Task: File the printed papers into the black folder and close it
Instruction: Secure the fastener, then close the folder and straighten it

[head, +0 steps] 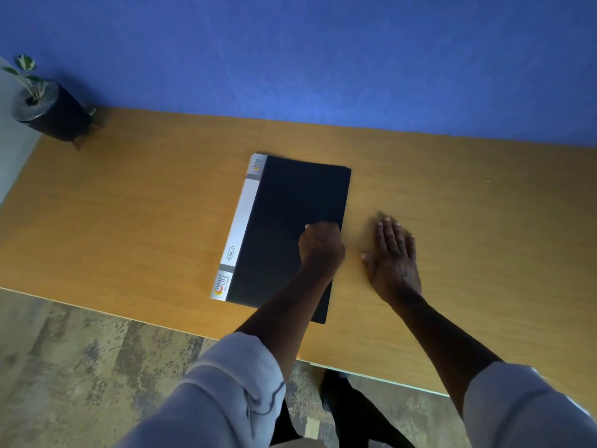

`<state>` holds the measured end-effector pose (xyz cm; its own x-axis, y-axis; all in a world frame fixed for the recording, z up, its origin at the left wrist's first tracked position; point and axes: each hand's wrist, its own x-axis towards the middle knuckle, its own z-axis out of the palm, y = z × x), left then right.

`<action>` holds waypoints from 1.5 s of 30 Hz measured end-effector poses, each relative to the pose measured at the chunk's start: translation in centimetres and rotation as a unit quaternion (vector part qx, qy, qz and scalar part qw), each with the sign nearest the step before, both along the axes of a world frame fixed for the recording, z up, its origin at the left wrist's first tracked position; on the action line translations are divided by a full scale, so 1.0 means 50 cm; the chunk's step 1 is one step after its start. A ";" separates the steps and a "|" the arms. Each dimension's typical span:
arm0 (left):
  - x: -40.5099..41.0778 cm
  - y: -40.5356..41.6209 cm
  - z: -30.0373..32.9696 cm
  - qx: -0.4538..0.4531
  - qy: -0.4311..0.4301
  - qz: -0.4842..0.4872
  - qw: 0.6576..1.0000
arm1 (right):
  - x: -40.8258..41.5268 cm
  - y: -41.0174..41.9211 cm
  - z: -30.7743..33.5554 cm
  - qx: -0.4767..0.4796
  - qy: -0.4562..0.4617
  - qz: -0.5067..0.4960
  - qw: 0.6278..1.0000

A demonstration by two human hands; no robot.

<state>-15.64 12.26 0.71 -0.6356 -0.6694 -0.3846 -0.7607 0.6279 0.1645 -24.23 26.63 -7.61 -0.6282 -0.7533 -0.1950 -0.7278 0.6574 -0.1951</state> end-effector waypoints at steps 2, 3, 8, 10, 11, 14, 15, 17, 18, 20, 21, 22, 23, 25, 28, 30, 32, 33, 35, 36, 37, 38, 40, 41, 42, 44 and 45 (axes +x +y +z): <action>-0.008 0.004 -0.010 -0.014 -0.030 -0.024 0.999 | 0.001 -0.001 0.000 0.008 0.001 -0.004 1.000; -0.012 0.003 -0.009 -0.018 -0.037 -0.031 0.999 | 0.002 -0.001 0.002 0.012 -0.001 -0.006 1.000; -0.013 -0.014 -0.007 -0.023 -0.053 -0.045 0.997 | 0.004 -0.002 0.005 0.015 -0.002 -0.009 1.000; -0.006 -0.017 -0.009 -0.029 -0.052 -0.045 0.997 | 0.005 -0.001 0.006 0.015 -0.002 -0.008 1.000; -0.003 -0.016 -0.010 -0.032 -0.048 -0.045 0.997 | 0.004 -0.001 0.006 0.015 -0.001 -0.008 1.000; 0.004 -0.015 -0.018 -0.047 -0.039 -0.056 0.997 | 0.005 -0.002 0.007 0.013 0.005 -0.005 1.000; 0.006 -0.013 -0.020 -0.055 -0.040 -0.063 0.996 | 0.005 -0.001 0.007 0.011 0.006 -0.005 1.000; 0.010 -0.009 -0.025 -0.062 -0.041 -0.071 0.995 | 0.005 0.000 0.005 0.011 0.007 -0.004 1.000; 0.014 -0.007 -0.029 -0.060 -0.038 -0.068 0.995 | 0.006 0.000 0.005 0.013 0.009 -0.004 1.000; 0.027 -0.004 -0.034 -0.052 -0.011 -0.046 0.998 | 0.011 -0.004 0.009 0.015 0.006 -0.009 1.000; 0.037 -0.004 -0.036 -0.050 0.009 -0.032 0.998 | 0.016 -0.009 0.013 0.015 -0.001 -0.018 1.000; 0.048 -0.006 -0.039 -0.050 0.028 -0.024 0.998 | 0.022 -0.016 0.016 0.013 -0.012 -0.031 0.999; 0.060 -0.010 -0.045 -0.051 0.043 -0.026 0.997 | 0.029 -0.024 0.020 0.008 -0.026 -0.046 0.999; 0.085 -0.019 -0.059 -0.066 0.065 -0.052 0.994 | 0.047 -0.042 0.029 -0.021 -0.047 -0.077 0.996; 0.123 -0.044 -0.067 -0.087 0.094 -0.070 0.989 | 0.085 -0.078 0.044 -0.058 -0.078 -0.099 0.990; 0.150 -0.068 -0.068 -0.102 0.107 -0.068 0.987 | 0.122 -0.102 0.053 -0.073 -0.085 -0.097 0.989; 0.178 -0.102 -0.067 -0.111 0.104 -0.053 0.987 | 0.152 -0.123 0.060 -0.080 -0.090 -0.117 0.986; 0.191 -0.120 -0.068 -0.111 0.100 -0.047 0.988 | 0.162 -0.130 0.063 -0.084 -0.087 -0.139 0.983; 0.215 -0.149 -0.068 -0.104 0.084 -0.047 0.990 | 0.172 -0.139 0.067 -0.089 -0.077 -0.182 0.976; 0.229 -0.165 -0.068 -0.099 0.077 -0.051 0.991 | 0.177 -0.145 0.068 -0.091 -0.079 -0.197 0.973; 0.242 -0.180 -0.068 -0.098 0.073 -0.054 0.991 | 0.182 -0.150 0.069 -0.091 -0.085 -0.203 0.971; 0.254 -0.193 -0.068 -0.099 0.068 -0.056 0.991 | 0.186 -0.154 0.069 -0.090 -0.091 -0.204 0.971; 0.271 -0.216 -0.066 -0.100 0.056 -0.047 0.992 | 0.195 -0.162 0.072 -0.087 -0.098 -0.203 0.970; 0.277 -0.225 -0.065 -0.097 0.051 -0.035 0.993 | 0.199 -0.166 0.073 -0.085 -0.099 -0.203 0.970; 0.281 -0.232 -0.062 -0.090 0.047 -0.021 0.995 | 0.203 -0.169 0.074 -0.082 -0.098 -0.205 0.970; 0.286 -0.243 -0.058 -0.064 0.051 0.010 0.997 | 0.210 -0.177 0.075 -0.076 -0.100 -0.214 0.969; 0.287 -0.247 -0.057 -0.043 0.061 0.028 0.997 | 0.213 -0.181 0.076 -0.075 -0.102 -0.219 0.967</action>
